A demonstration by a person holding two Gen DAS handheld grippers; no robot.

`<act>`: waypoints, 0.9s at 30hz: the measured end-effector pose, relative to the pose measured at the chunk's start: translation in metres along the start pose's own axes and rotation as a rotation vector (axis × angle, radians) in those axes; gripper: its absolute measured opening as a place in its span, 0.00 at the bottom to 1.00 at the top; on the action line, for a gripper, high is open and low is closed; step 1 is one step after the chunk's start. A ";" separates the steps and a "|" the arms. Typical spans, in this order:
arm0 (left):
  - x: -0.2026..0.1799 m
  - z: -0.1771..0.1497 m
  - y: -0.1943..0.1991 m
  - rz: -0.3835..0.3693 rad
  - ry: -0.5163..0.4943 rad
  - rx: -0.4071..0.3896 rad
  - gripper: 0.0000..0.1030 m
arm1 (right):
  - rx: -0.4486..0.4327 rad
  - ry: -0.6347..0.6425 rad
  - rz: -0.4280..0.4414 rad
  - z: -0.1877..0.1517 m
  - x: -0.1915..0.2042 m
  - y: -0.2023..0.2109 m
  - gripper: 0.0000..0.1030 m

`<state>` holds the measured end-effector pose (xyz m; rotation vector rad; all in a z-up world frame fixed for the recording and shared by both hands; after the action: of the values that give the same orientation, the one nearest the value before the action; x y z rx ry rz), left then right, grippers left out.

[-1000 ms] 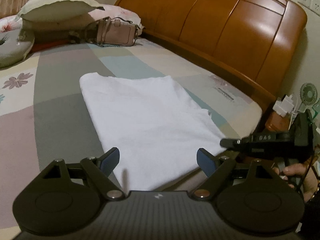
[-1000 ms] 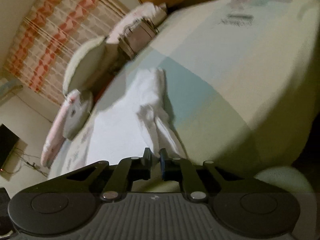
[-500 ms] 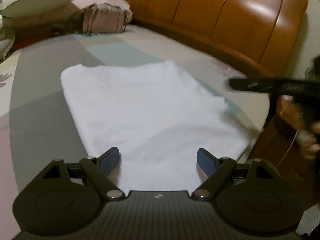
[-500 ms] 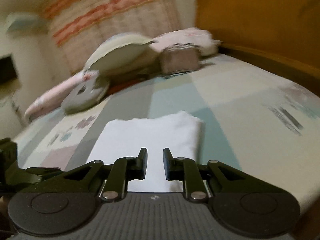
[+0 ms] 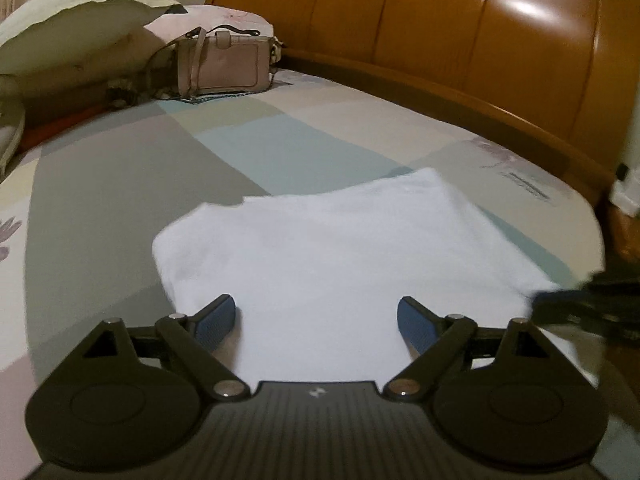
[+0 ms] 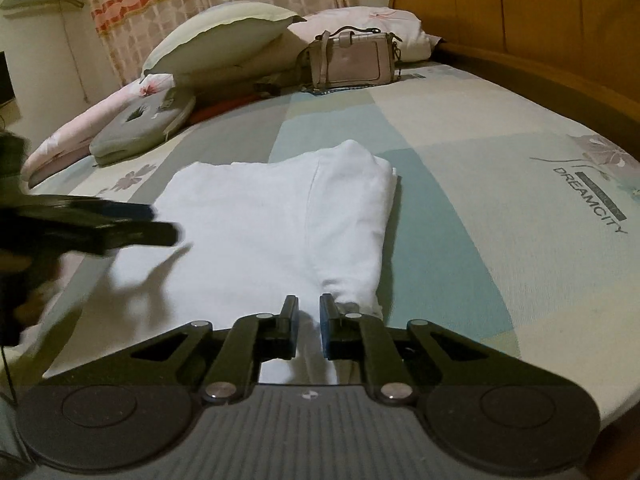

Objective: Fold clothes

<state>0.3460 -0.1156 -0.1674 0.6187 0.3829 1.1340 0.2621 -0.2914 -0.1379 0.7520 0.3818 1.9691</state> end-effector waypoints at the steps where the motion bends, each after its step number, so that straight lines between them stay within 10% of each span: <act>1: 0.003 0.006 -0.005 0.005 0.003 -0.003 0.86 | -0.001 -0.007 0.003 0.000 -0.001 0.001 0.13; 9: 0.008 0.042 -0.026 -0.045 -0.003 -0.043 0.86 | -0.014 -0.031 0.016 -0.003 -0.002 0.005 0.13; 13: 0.019 0.037 -0.051 0.049 0.004 0.035 0.84 | -0.011 -0.036 0.020 -0.003 -0.001 0.006 0.13; 19: 0.030 0.048 0.014 0.085 0.022 -0.052 0.86 | 0.003 0.023 0.036 0.015 0.013 0.012 0.37; 27: 0.019 0.015 0.060 0.108 0.065 -0.057 0.87 | 0.002 0.223 0.038 0.092 0.006 -0.043 0.38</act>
<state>0.3187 -0.0846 -0.1176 0.5587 0.3745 1.2664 0.3483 -0.2692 -0.0895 0.5451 0.5058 2.0951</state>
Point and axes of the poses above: each gripper's, at about its wrist camera, not at the fingertips, and y roughly against the way its jaws point, x to its left, z to its top, the point moved 9 cm from there along -y, roughly the way its jaws point, and after that the axes turned 11 degrees about z, right-handed, at the moved point
